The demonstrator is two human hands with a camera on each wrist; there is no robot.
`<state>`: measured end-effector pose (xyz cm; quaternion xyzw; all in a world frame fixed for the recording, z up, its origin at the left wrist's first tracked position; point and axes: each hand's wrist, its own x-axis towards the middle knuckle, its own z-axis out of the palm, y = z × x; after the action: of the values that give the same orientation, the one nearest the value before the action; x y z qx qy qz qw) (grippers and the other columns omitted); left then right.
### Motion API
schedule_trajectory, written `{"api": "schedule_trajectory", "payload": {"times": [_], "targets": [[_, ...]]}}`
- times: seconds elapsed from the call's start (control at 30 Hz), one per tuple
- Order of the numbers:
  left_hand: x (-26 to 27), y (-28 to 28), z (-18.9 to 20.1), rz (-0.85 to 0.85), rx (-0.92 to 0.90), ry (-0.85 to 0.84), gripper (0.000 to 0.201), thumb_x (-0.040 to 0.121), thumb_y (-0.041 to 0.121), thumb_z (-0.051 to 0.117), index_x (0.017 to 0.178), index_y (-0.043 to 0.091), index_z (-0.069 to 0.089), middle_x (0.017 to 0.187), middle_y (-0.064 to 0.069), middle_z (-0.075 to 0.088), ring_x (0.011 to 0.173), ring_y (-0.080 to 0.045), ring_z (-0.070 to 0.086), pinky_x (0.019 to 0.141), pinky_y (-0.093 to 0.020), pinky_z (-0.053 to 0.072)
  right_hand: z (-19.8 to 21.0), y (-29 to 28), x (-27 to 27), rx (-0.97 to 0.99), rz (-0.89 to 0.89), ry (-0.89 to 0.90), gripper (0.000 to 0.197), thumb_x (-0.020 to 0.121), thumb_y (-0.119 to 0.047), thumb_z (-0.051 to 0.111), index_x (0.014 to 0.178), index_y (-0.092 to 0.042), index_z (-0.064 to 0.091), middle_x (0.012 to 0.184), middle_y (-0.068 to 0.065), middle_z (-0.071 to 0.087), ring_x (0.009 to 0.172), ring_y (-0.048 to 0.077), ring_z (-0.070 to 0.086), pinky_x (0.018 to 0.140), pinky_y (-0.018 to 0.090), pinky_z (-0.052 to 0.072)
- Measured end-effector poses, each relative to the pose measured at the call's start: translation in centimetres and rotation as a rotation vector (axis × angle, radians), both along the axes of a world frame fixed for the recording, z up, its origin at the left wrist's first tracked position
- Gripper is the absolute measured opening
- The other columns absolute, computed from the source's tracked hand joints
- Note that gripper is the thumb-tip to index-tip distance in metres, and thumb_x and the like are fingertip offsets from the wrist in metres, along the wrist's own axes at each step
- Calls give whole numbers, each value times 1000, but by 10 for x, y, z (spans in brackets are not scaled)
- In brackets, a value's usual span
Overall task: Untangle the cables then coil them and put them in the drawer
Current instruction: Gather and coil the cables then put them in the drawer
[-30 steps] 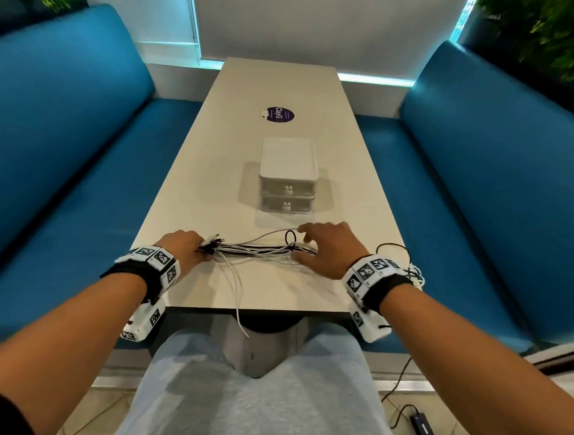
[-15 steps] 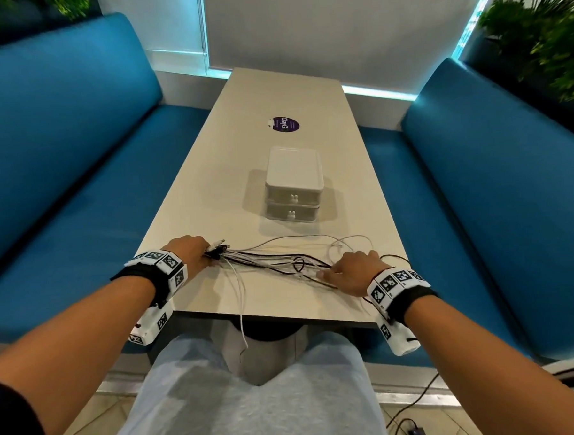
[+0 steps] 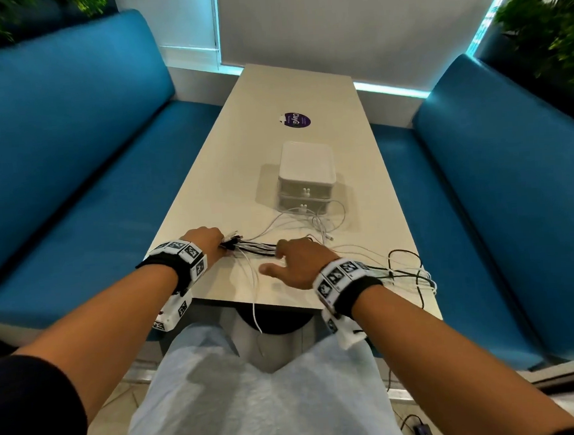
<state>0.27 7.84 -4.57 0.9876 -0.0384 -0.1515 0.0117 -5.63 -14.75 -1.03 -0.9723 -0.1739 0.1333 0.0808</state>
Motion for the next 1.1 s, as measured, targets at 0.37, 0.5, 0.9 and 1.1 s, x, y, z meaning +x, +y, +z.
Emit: {"api": "schedule_trajectory", "payload": {"times": [0.37, 0.5, 0.9, 1.1], "targets": [[-5, 3, 0, -14, -53, -27, 31, 93, 40, 60, 98, 9, 63, 83, -8, 60, 75, -29, 57, 66, -30, 43, -19, -2, 16, -13, -75, 19, 18, 88, -15, 50, 106, -14, 52, 105, 13, 59, 95, 34, 59, 70, 33, 42], [-3, 1, 2, -23, -58, -21, 30, 93, 41, 61, 96, 11, 62, 82, -8, 59, 75, -29, 57, 66, -30, 41, -8, -69, 19, 285, -330, 230, 7, 95, -12, 45, 96, -12, 52, 93, 11, 68, 71, 31, 70, 62, 37, 55], [3, -1, 1, -39, 27, -22, 37, 95, 45, 56, 97, 8, 63, 80, -6, 60, 74, -26, 59, 64, -29, 41, 18, -205, 21, -142, -546, 17, 23, 86, -20, 60, 107, -31, 62, 112, 1, 64, 94, 25, 62, 75, 31, 51], [3, 0, 2, -14, 8, -5, 38, 95, 46, 56, 94, 9, 62, 79, -6, 61, 73, -25, 60, 63, -28, 42, 5, -242, 0, -321, -557, -64, 71, 76, -65, 68, 130, -23, 48, 124, 5, 54, 112, 30, 55, 95, 45, 43]]}}
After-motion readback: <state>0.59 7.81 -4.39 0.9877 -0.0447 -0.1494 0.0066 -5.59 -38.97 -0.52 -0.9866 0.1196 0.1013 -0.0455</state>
